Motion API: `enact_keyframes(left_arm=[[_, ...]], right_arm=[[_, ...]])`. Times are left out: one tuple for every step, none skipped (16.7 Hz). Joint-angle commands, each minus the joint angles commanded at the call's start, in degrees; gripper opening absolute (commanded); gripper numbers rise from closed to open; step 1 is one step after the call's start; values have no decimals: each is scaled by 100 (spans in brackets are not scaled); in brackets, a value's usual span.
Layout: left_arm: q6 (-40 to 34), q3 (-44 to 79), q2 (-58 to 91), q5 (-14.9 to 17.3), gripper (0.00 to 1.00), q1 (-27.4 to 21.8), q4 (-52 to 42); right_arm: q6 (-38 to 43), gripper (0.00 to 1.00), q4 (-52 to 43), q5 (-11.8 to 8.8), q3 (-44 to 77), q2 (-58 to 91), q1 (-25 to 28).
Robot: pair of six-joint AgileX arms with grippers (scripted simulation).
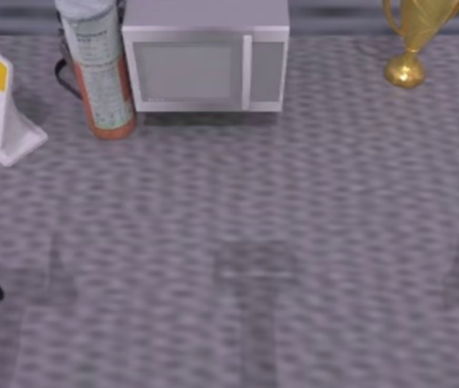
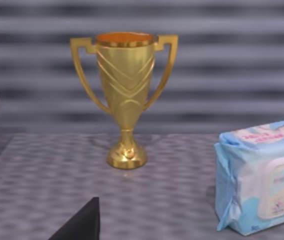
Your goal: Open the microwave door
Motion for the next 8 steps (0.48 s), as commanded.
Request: enact_keyframes(left_arm=[[0,0,0,0,100,0,0],[0,0,0,0,100,0,0],[-19,56,57,-13,100,-25,-23],[-59,173,175,-40,100,-74,-70],[-118,350,354,-82,100,-147,-142],[-194,587,594,-138,100,-239,-237],[-285,882,894,-206,100,-350,-352],[-390,1228,1254,-285,100,-477,-486]], right_arm=[[0,100,0,0,0,0,0],[0,100,0,0,0,0,0],[0,100,0,0,0,0,0],[0,100,0,0,0,0,0],[0,100,0,0,0,0,0],[0,100,0,0,0,0,0],[0,100,0,0,0,0,0],[0,100,0,0,0,0,0]])
